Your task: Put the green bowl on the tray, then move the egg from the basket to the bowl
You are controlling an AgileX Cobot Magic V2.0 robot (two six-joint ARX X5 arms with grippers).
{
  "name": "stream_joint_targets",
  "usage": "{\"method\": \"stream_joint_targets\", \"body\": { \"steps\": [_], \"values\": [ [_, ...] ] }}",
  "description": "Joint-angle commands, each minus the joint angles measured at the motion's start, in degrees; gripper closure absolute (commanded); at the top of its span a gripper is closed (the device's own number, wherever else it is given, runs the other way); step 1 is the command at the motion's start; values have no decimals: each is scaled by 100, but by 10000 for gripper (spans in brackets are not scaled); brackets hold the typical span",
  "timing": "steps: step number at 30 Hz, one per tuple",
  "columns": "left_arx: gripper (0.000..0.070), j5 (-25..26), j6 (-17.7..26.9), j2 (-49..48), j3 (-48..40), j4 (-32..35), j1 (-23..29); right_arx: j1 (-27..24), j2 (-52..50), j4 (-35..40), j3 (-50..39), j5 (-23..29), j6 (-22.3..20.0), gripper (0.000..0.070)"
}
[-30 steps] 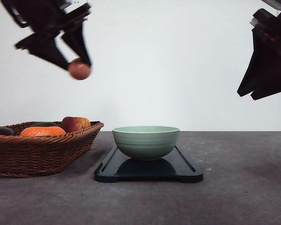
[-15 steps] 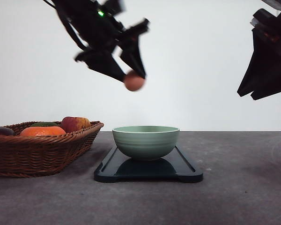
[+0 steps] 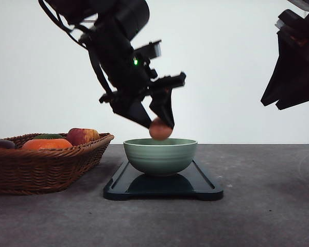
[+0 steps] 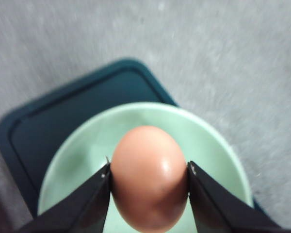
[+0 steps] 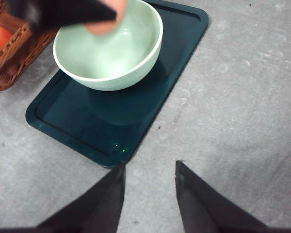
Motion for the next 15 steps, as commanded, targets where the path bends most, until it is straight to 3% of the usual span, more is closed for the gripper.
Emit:
{"method": "stream_joint_targets", "body": {
  "steps": [1,15],
  "values": [
    [477,-15,57,174,125,24,-42,20,48,17,24,11,42,500],
    [473,-13,59,532,125,-18,-46,20,48,17,24,11,47,500]
  ]
}}
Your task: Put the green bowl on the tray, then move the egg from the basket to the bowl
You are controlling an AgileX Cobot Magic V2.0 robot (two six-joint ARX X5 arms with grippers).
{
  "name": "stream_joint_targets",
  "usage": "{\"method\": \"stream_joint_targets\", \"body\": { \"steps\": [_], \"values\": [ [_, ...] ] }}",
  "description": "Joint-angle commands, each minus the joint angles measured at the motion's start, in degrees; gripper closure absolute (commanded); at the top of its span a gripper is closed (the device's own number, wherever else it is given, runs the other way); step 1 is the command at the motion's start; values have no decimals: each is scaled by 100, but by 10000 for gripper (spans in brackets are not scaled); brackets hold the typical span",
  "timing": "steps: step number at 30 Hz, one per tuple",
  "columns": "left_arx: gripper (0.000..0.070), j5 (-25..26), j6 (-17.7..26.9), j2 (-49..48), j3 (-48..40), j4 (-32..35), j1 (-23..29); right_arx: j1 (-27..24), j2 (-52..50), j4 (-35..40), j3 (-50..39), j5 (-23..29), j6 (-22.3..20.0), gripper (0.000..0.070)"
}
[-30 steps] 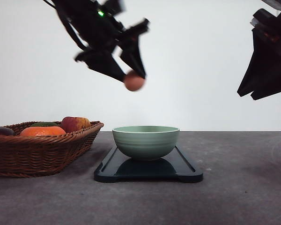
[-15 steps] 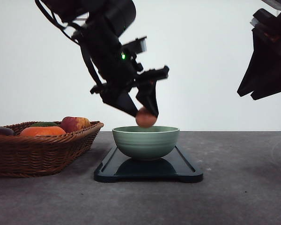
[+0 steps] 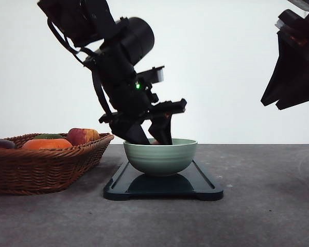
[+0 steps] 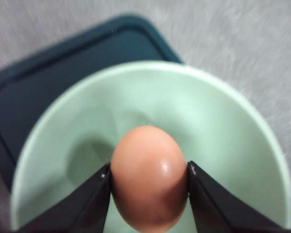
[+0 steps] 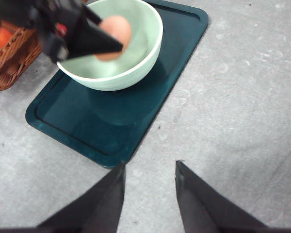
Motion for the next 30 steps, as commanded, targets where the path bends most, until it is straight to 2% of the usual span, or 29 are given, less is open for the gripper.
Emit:
{"method": "stream_joint_targets", "body": {
  "steps": [1,30],
  "values": [
    [473,-11,59,122,127,62,-46,20,48,15,24,11,48,500],
    [471,-7,59,157,125,176,-57,20,48,18,24,-4,85,500]
  ]
}}
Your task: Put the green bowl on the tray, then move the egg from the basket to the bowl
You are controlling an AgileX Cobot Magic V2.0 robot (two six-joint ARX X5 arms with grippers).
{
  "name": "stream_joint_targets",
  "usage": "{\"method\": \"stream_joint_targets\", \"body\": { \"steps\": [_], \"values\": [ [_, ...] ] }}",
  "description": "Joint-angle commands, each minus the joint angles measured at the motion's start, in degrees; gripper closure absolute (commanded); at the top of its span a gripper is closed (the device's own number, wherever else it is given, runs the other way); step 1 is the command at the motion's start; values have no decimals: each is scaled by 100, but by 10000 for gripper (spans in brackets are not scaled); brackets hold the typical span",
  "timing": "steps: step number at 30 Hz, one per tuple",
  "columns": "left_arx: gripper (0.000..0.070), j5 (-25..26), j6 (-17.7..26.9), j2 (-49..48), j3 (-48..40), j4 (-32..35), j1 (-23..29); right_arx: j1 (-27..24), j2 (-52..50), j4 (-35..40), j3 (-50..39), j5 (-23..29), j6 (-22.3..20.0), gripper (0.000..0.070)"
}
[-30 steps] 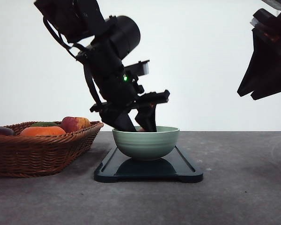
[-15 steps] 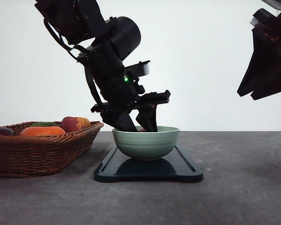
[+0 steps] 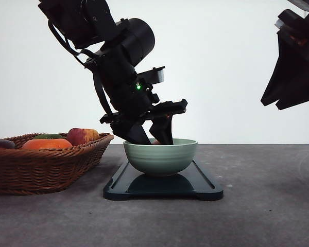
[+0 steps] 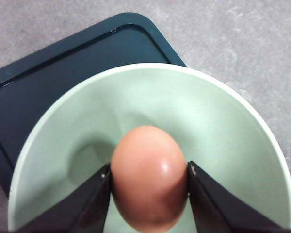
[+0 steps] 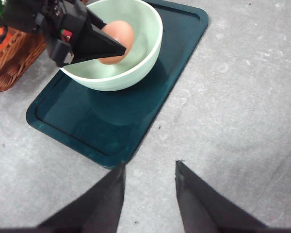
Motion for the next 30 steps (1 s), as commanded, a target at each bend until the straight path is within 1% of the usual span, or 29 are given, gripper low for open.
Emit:
{"method": "stream_joint_targets", "body": {
  "steps": [1,10,12,16,19,23,30],
  "values": [
    [471,-6,59,152,127,88,-57,20,48,20,24,-2,42,500],
    [469,-4,8,256,125,62,-60,20,48,17,24,0,44,500],
    [445,-7,-9,255,125,76,-76,20,48,17,24,0,44,500],
    [342,-4,-44,251,138,43,-79,20,48,15,24,0,44,500],
    [339,-6,-52,240,184,-110,-79,20,48,15,24,-2,42,500],
    [339,-7,-47,240,535,-680,-77,20,48,15,24,-2,42,500],
    [340,-7,-46,215,1569,-1948,-66,20,48,13,24,-2,42,500]
  ]
}}
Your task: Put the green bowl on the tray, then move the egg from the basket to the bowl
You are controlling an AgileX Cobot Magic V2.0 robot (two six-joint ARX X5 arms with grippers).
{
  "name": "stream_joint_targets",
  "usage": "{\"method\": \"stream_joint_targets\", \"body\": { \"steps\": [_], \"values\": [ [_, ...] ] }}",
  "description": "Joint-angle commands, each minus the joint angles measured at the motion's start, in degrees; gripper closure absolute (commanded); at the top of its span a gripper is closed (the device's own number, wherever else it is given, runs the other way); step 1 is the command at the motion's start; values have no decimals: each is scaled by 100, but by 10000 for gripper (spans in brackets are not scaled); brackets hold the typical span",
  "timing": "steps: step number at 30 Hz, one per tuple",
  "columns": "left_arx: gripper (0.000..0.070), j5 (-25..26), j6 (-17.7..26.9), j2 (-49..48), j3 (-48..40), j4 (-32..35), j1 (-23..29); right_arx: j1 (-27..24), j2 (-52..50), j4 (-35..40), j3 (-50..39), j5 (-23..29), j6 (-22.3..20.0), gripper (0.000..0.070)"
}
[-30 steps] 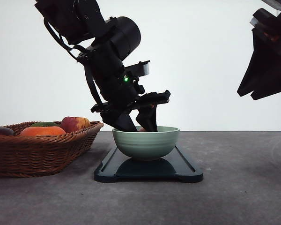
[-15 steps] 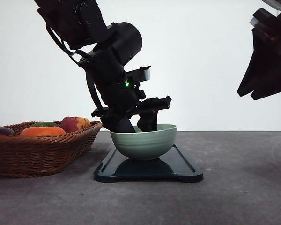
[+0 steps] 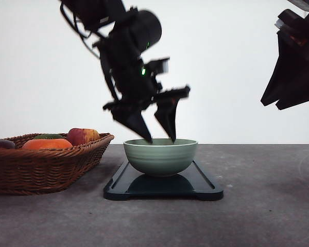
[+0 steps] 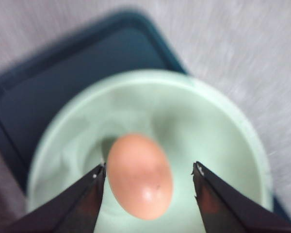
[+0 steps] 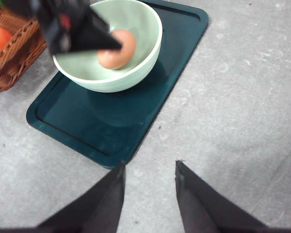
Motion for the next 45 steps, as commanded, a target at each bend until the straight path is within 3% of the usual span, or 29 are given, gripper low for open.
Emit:
{"method": "stream_joint_targets", "body": {
  "steps": [1,13,28,36,45],
  "values": [
    [340,-7,-22,65,293,-214,-44,20,48,13,24,-2,42,500],
    [347,-7,2,-1039,60,-588,71,22,48,-26,24,-4,39,500],
    [347,-2,-28,-3572,-2925,120,1112,26,48,-26,24,-4,39,500],
    [347,709,-103,-5031,-4084,-45,1917,26,48,-28,24,-2,42,500],
    [347,756,-391,-6152,-4811,-437,2211,26,48,-27,24,-4,40,500]
  ]
}}
